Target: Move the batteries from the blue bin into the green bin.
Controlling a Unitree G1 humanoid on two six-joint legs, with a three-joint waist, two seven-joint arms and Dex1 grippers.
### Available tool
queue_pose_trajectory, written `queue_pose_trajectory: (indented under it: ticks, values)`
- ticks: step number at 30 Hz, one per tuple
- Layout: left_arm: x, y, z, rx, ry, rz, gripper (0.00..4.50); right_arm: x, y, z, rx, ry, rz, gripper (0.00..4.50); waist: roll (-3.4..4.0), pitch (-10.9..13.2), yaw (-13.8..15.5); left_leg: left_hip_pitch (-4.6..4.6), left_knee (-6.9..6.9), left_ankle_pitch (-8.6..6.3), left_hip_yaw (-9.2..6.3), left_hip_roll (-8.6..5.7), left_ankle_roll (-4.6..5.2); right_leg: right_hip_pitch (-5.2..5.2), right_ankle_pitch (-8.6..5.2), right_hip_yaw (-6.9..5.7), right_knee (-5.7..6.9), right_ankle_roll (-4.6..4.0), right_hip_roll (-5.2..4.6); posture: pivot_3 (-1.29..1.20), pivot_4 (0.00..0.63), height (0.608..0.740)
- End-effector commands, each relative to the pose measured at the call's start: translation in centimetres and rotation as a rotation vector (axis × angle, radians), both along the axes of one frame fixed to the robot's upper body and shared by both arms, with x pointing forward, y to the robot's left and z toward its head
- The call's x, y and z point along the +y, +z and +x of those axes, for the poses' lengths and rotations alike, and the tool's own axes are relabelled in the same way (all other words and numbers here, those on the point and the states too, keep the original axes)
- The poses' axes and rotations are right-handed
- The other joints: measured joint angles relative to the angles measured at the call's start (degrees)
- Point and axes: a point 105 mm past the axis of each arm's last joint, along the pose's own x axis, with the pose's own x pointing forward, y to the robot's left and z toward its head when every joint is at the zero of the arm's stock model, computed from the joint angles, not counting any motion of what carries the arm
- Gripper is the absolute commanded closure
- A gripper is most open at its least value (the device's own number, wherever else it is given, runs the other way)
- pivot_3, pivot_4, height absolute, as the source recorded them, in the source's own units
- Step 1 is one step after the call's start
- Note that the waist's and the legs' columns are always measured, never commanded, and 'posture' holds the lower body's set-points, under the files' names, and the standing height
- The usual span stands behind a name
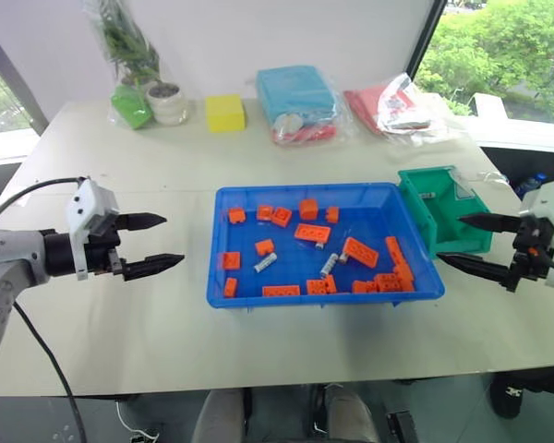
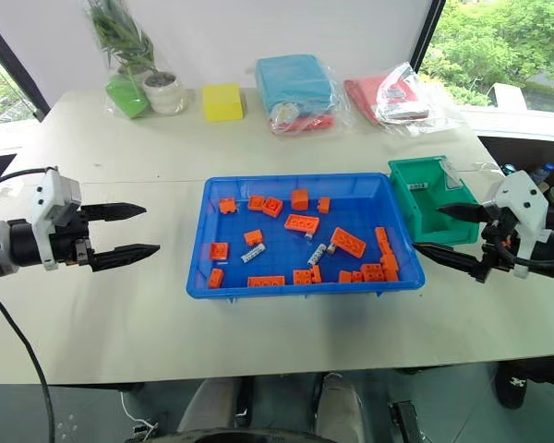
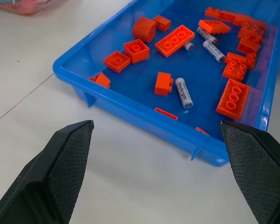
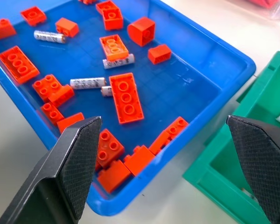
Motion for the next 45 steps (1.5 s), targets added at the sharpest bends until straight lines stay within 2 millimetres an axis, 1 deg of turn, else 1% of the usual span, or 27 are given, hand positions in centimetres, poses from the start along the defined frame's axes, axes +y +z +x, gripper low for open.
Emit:
queue_pose_trajectory:
  ticks: [1,7,15,20,24,25,28,30,32,34,37,39,42,45]
  values:
    - [0.2,1.4,-0.2,-0.057,0.013,0.014,0.0,0.6,0.7,0.2,-0.032,0.015,-0.011,0.11,-0.01,-0.01,0.0,0.0,0.0,0.0,0.01,0.01,0.0,0.0,0.0,0.01,0.0,0.0,0.0,0.0,0.15,0.704]
    - [0.1,1.8,-0.4,-0.052,0.019,-0.002,0.0,0.5,0.7,0.6,-0.036,0.011,-0.012,0.11,-0.03,-0.01,0.07,0.01,-0.02,0.0,0.08,0.0,0.0,0.0,0.0,0.06,0.0,0.0,0.0,0.0,0.15,0.704]
    - [0.0,1.4,-0.3,-0.056,0.014,0.015,0.0,0.7,0.7,0.7,-0.038,0.013,-0.024,0.11,-0.04,-0.02,0.05,0.11,0.0,0.0,0.11,0.0,0.0,0.03,0.08,0.06,0.09,-0.08,0.01,0.0,0.15,0.704]
    - [-0.6,1.2,-0.4,-0.054,0.0,0.003,0.0,0.6,1.3,1.1,-0.042,0.032,-0.035,0.11,-0.04,-0.02,0.01,0.13,0.0,0.0,0.14,0.01,0.0,0.03,0.08,0.08,0.09,-0.08,0.01,0.0,0.15,0.704]
    - [-1.6,1.3,-0.8,-0.053,-0.044,-0.011,0.0,2.1,1.9,2.3,-0.049,0.128,-0.047,0.11,-0.04,-0.02,-0.05,0.15,0.01,0.0,0.18,0.0,0.0,0.04,0.14,0.11,0.12,-0.07,0.01,0.0,0.15,0.704]
    - [-1.8,1.2,-0.9,-0.051,-0.054,-0.011,0.0,2.7,2.1,2.6,-0.054,0.163,-0.051,0.11,-0.05,-0.03,-0.14,0.16,0.01,0.0,0.2,0.0,0.0,0.02,0.22,0.12,0.12,-0.05,0.01,0.0,0.15,0.704]
    - [-2.4,0.7,-1.5,-0.035,-0.088,0.001,0.0,6.1,2.8,4.1,-0.068,0.321,-0.018,0.11,-0.05,-0.03,-0.39,0.23,0.0,0.0,0.26,0.02,0.0,0.02,0.29,0.15,0.14,-0.03,0.0,0.0,0.15,0.704]
    - [-2.6,0.5,-1.7,-0.029,-0.102,0.011,0.0,8.8,2.7,5.1,-0.065,0.418,0.005,0.11,-0.08,-0.04,-1.01,0.27,0.0,0.0,0.29,0.04,0.0,0.01,0.32,0.17,0.22,-0.04,0.01,0.0,0.15,0.704]
    - [-2.7,0.6,-1.8,-0.03,-0.109,0.014,0.0,11.7,2.1,5.9,-0.046,0.517,0.02,0.11,-0.22,-0.09,-1.53,0.28,0.0,0.01,0.27,0.04,0.01,-0.01,0.44,0.16,0.35,-0.04,0.01,0.0,0.15,0.704]
    - [-2.9,0.5,-2.0,-0.03,-0.124,0.027,0.0,14.1,1.0,6.6,-0.017,0.601,0.021,0.11,-0.43,-0.11,-1.46,0.27,0.04,0.03,0.27,0.03,0.05,-0.12,0.44,0.19,0.66,-0.05,-0.03,0.0,0.15,0.704]
    - [-3.2,0.5,-2.3,-0.03,-0.132,0.034,0.0,16.8,-1.0,7.5,0.037,0.684,0.004,0.11,-0.54,-0.11,-1.39,0.26,0.08,0.05,0.25,0.01,0.05,-0.27,0.54,0.24,1.02,0.03,-0.04,0.0,0.15,0.704]
    - [-3.4,0.5,-2.6,-0.03,-0.134,0.035,0.0,18.1,-2.1,8.0,0.078,0.721,0.008,0.11,-0.57,-0.11,-1.48,0.26,0.09,0.07,0.26,0.01,0.03,-0.3,0.59,0.24,1.06,0.05,-0.03,0.0,0.15,0.704]
    - [-3.6,0.4,-3.2,-0.029,-0.135,0.039,0.0,20.0,-4.6,8.5,0.121,0.782,-0.042,0.11,-0.62,-0.13,-1.72,0.29,0.1,0.11,0.27,0.03,-0.02,-0.31,0.64,0.25,1.1,0.02,-0.01,0.0,0.15,0.704]
    - [-3.6,0.5,-3.5,-0.031,-0.122,0.039,0.0,21.3,-5.9,8.9,0.133,0.816,-0.07,0.11,-0.59,-0.11,-1.62,0.31,0.1,0.14,0.26,0.05,-0.07,-0.32,0.66,0.25,1.2,0.01,0.01,0.0,0.15,0.704]
